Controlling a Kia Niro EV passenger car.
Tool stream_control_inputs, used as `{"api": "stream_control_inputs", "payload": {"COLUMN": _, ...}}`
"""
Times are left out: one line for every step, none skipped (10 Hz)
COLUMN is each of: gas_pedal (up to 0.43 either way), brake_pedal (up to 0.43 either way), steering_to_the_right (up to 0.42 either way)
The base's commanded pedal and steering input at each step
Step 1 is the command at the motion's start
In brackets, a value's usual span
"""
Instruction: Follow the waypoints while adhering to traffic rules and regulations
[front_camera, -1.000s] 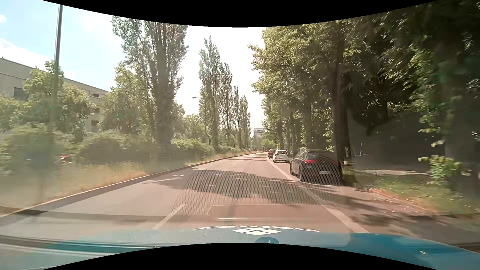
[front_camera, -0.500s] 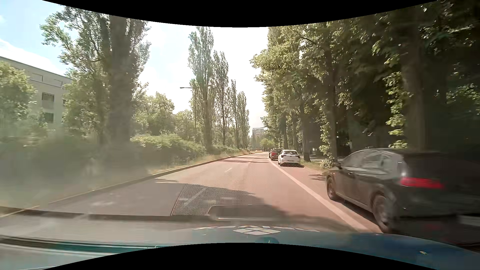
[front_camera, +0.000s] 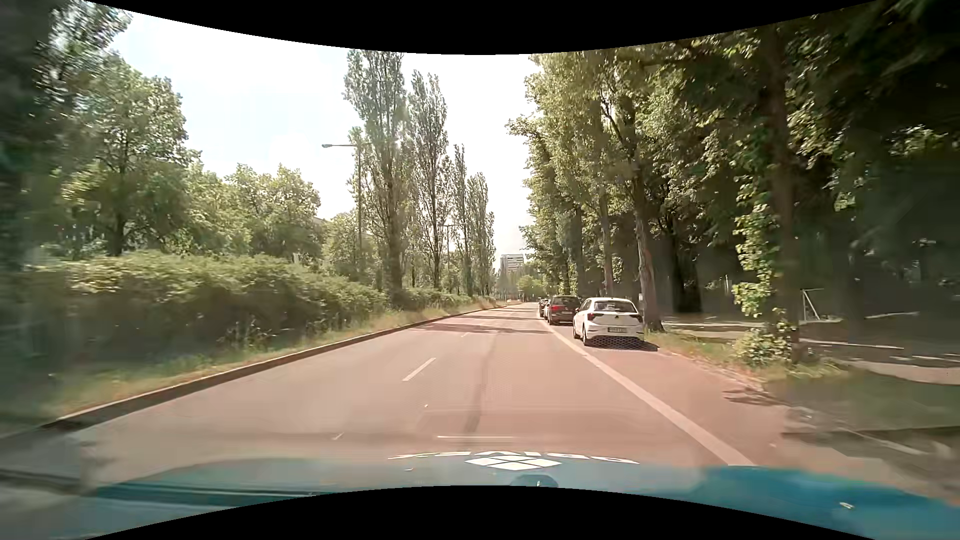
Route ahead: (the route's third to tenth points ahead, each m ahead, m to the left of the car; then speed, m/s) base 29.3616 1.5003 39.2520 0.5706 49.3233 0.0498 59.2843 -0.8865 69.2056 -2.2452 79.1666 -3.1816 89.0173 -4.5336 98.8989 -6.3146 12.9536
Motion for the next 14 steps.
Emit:
{"api": "stream_control_inputs", "payload": {"gas_pedal": 0.169, "brake_pedal": 0.000, "steering_to_the_right": 0.006}}
{"api": "stream_control_inputs", "payload": {"gas_pedal": 0.169, "brake_pedal": 0.000, "steering_to_the_right": 0.006}}
{"api": "stream_control_inputs", "payload": {"gas_pedal": 0.169, "brake_pedal": 0.000, "steering_to_the_right": 0.006}}
{"api": "stream_control_inputs", "payload": {"gas_pedal": 0.169, "brake_pedal": 0.000, "steering_to_the_right": 0.008}}
{"api": "stream_control_inputs", "payload": {"gas_pedal": 0.169, "brake_pedal": 0.000, "steering_to_the_right": 0.007}}
{"api": "stream_control_inputs", "payload": {"gas_pedal": 0.169, "brake_pedal": 0.000, "steering_to_the_right": 0.007}}
{"api": "stream_control_inputs", "payload": {"gas_pedal": 0.169, "brake_pedal": 0.000, "steering_to_the_right": 0.007}}
{"api": "stream_control_inputs", "payload": {"gas_pedal": 0.169, "brake_pedal": 0.000, "steering_to_the_right": 0.007}}
{"api": "stream_control_inputs", "payload": {"gas_pedal": 0.169, "brake_pedal": 0.000, "steering_to_the_right": 0.007}}
{"api": "stream_control_inputs", "payload": {"gas_pedal": 0.169, "brake_pedal": 0.000, "steering_to_the_right": 0.007}}
{"api": "stream_control_inputs", "payload": {"gas_pedal": 0.169, "brake_pedal": 0.000, "steering_to_the_right": 0.007}}
{"api": "stream_control_inputs", "payload": {"gas_pedal": 0.169, "brake_pedal": 0.000, "steering_to_the_right": 0.007}}
{"api": "stream_control_inputs", "payload": {"gas_pedal": 0.169, "brake_pedal": 0.000, "steering_to_the_right": 0.007}}
{"api": "stream_control_inputs", "payload": {"gas_pedal": 0.169, "brake_pedal": 0.000, "steering_to_the_right": 0.007}}
